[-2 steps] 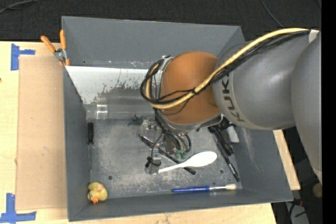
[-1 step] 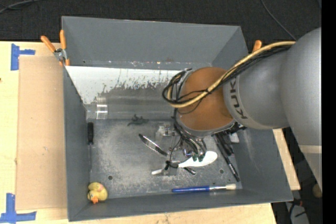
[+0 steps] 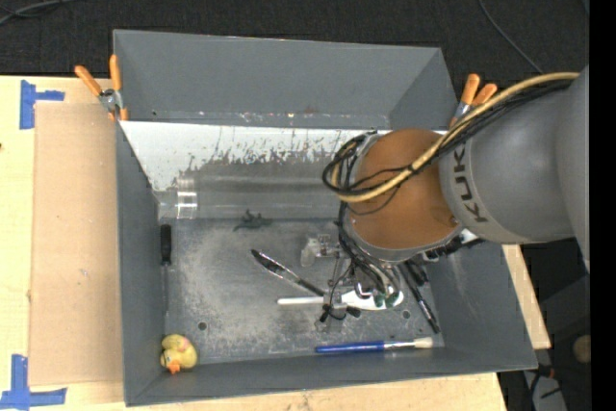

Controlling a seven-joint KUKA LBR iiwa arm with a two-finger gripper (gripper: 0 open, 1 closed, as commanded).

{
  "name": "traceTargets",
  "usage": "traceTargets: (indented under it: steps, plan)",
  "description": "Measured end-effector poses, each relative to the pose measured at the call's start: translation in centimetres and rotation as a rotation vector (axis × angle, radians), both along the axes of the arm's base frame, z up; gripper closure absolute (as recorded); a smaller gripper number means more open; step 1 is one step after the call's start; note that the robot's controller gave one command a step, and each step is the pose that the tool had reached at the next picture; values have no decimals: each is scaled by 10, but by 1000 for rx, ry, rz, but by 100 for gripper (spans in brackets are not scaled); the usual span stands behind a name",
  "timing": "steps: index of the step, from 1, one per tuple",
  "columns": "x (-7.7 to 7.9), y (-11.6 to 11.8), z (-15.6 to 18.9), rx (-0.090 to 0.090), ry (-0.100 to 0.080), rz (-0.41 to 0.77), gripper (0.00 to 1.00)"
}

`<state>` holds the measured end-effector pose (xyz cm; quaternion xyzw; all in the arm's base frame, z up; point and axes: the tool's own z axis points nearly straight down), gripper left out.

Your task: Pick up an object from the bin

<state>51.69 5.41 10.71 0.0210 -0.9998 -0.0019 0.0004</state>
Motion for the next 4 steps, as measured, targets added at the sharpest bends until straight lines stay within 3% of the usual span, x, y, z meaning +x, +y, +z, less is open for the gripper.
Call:
traceTargets:
  steps: [1, 2, 3, 4]
  plan:
    - [3, -62, -9, -7, 4, -98, 0]
    - [10, -70, -39, 3, -3, -68, 0]
    - [4, -79, -37, 0, -1, -46, 100]
    - [4, -79, -37, 0, -1, -47, 100]
